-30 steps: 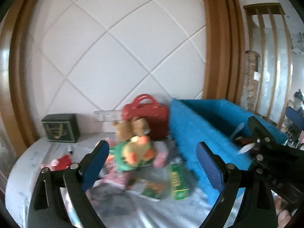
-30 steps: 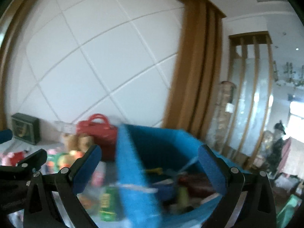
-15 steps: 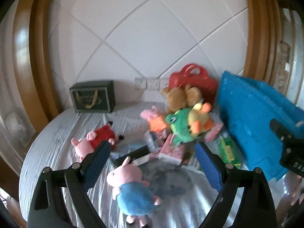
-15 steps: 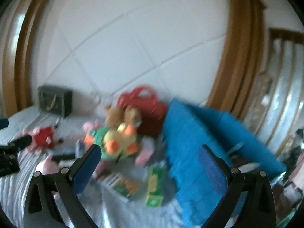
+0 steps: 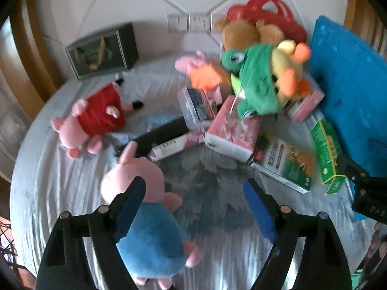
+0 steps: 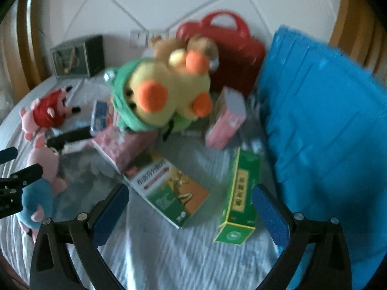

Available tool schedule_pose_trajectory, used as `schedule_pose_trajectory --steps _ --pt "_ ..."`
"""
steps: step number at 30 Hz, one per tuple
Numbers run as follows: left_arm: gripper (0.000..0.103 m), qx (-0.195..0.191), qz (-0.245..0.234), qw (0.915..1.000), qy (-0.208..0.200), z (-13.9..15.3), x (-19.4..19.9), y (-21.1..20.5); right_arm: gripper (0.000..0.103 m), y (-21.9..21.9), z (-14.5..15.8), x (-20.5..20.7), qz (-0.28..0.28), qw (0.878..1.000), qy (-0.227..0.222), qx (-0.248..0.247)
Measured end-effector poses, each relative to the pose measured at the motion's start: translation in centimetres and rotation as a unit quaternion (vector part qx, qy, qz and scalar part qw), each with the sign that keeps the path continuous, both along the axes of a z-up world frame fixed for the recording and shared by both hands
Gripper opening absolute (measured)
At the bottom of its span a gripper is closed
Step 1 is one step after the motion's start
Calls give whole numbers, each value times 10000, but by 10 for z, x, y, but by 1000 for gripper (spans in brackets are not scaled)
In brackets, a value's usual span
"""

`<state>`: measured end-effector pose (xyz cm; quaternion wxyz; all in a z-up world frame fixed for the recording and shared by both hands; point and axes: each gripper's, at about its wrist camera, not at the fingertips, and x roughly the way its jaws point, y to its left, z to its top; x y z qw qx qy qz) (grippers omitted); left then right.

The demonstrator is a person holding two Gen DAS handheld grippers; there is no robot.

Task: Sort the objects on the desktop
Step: 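Move both tools back over the pile on the bed, then grasp the ointment box with the left tool while the right tool grasps the Bulofen box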

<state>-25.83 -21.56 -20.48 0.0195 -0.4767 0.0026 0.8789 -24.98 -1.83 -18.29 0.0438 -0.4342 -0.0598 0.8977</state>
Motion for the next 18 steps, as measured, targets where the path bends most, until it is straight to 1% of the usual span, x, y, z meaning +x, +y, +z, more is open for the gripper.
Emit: schedule_pose_trajectory --steps 3,5,7,8,10,11,12,13,15,17,18 --pt "80 54 -15 9998 -201 -13 -20 1 103 8 -17 -17 30 9997 -216 -102" --pt "79 -13 -67 9996 -288 -22 -39 4 103 9 -25 -28 67 9993 -340 -147" --pt "76 -104 -191 9990 -392 -35 -60 7 103 10 -35 -42 115 9985 -501 -184" --pt "76 -158 -243 9985 -469 -42 -70 7 103 10 -39 -48 134 9981 -566 -196" --pt "70 -290 -308 9969 -670 -59 -92 3 103 9 -49 -59 155 9970 -712 -262" --pt "69 -298 -320 9962 -758 -65 -100 0 103 9 -54 -64 160 9964 -778 -311" --pt "69 -297 -364 9950 -886 -72 -109 -4 103 7 -61 -71 170 9957 -836 -357" --pt "65 -295 -486 9929 -1043 -81 -118 -6 103 5 -64 -74 187 9954 -867 -372" --pt "65 -298 -671 9895 -1242 -93 -128 -9 103 0 -75 -85 309 9938 -978 -438" --pt "65 -567 -867 9869 -1233 -98 -136 -7 103 -4 -86 -94 393 9919 -1102 -504" --pt "65 -627 -970 9851 -1271 -100 -140 -5 103 -6 -92 -100 413 9909 -1173 -518"
